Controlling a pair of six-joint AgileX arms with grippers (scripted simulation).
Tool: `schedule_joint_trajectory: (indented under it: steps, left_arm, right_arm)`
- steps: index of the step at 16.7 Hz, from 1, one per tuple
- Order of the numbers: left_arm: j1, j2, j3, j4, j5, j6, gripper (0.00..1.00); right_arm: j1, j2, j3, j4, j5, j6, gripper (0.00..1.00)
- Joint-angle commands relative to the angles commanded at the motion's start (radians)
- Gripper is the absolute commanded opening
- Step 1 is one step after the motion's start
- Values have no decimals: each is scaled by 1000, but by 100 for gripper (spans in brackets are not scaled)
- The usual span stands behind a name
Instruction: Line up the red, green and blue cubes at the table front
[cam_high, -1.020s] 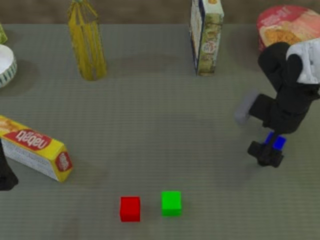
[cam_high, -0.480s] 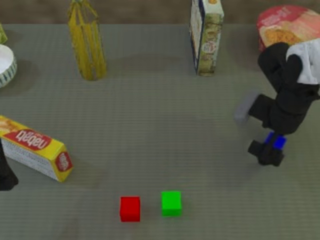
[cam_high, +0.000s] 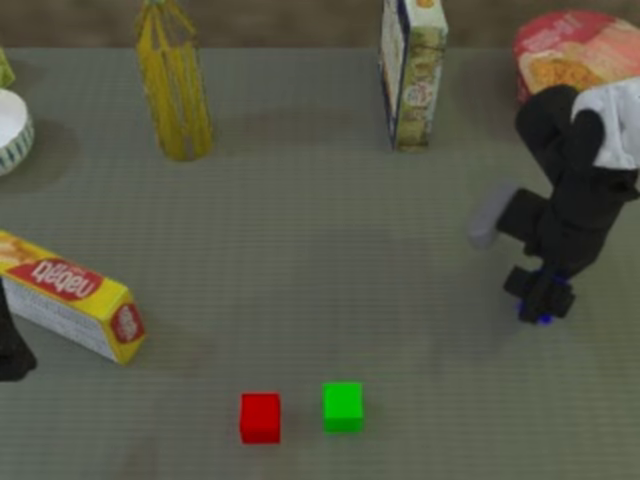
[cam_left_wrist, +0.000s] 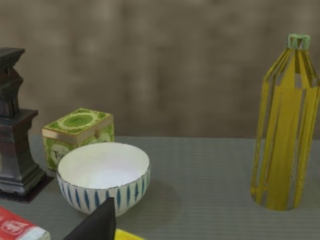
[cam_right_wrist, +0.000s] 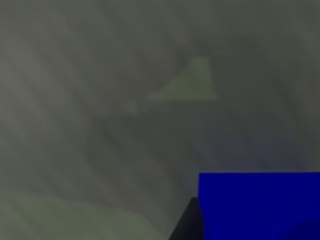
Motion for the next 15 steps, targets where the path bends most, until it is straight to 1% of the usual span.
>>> schedule_joint_trajectory:
  steps: [6,7,9,15]
  left_arm:
    - [0,0,0,0,0,0,100]
    - [0,0,0,0,0,0,100]
    - [0,0,0,0,0,0,100]
    - [0,0,0,0,0,0,100]
  right_arm:
    - [0,0,0,0,0,0,0]
    - [-1,-23,3,-16,-8,10,0]
    - [2,-30,17,-33,-8,7,0]
    - [7,-118,127,-241,-9,7,0]
